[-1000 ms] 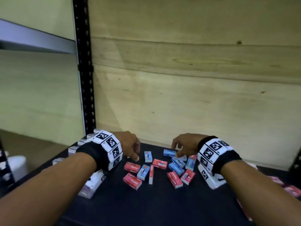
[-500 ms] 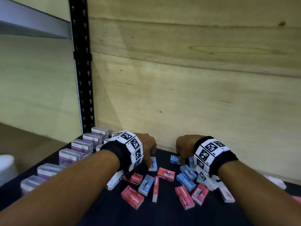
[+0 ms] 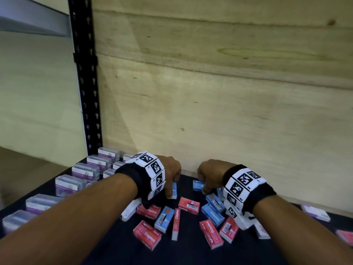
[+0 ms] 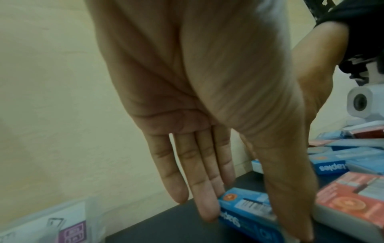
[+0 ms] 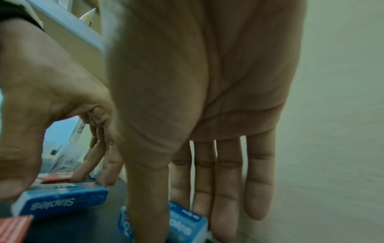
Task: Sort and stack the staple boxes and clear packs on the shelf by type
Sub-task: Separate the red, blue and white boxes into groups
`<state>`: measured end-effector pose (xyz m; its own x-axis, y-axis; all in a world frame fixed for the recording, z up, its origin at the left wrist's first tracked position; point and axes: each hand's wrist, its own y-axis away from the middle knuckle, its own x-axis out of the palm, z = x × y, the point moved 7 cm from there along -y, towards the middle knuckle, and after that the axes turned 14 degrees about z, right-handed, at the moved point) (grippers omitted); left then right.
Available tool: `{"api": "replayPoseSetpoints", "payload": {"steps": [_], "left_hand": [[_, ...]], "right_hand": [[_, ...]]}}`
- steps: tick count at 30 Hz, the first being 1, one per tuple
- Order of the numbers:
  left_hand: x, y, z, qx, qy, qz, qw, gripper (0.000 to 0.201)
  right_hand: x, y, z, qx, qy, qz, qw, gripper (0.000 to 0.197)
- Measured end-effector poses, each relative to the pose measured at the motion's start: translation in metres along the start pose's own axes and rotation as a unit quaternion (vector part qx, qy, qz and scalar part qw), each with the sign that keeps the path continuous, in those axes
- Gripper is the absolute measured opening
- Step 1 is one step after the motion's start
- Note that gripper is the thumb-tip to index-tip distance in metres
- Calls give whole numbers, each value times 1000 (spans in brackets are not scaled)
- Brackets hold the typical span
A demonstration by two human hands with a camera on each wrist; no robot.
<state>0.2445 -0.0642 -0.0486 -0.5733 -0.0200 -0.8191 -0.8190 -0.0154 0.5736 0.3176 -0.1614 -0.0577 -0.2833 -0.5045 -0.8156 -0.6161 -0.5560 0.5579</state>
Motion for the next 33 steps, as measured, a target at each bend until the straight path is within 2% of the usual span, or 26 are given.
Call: {"api": "replayPoseSetpoints", "payload": {"steps": [6,10,15,23,28,33], "left_hand": [[-16,28,-4,12,17,-42,999,58],[-18,49,-35,37,3,-61,997,56],[-1,63,-100,95,-26,-52,994,60],[40,59,-210,180,-75,-36,980,60],[65,62,-262,211,-103,-20,972,59],[73,64,-281,215,-109,-30,970,62]], "right_hand": [[-8,38,-13,-30,-48,-50,997,40],[4,83,-38,-11,-69,-62,996,37],[52,139,-74,50,-92,-39,994,38],[133,224,-122,155,-122,28,980,39],[177,256,-130,181,-125,63,974,39],[195,265,-130,182,-139,78,970,40]]}}
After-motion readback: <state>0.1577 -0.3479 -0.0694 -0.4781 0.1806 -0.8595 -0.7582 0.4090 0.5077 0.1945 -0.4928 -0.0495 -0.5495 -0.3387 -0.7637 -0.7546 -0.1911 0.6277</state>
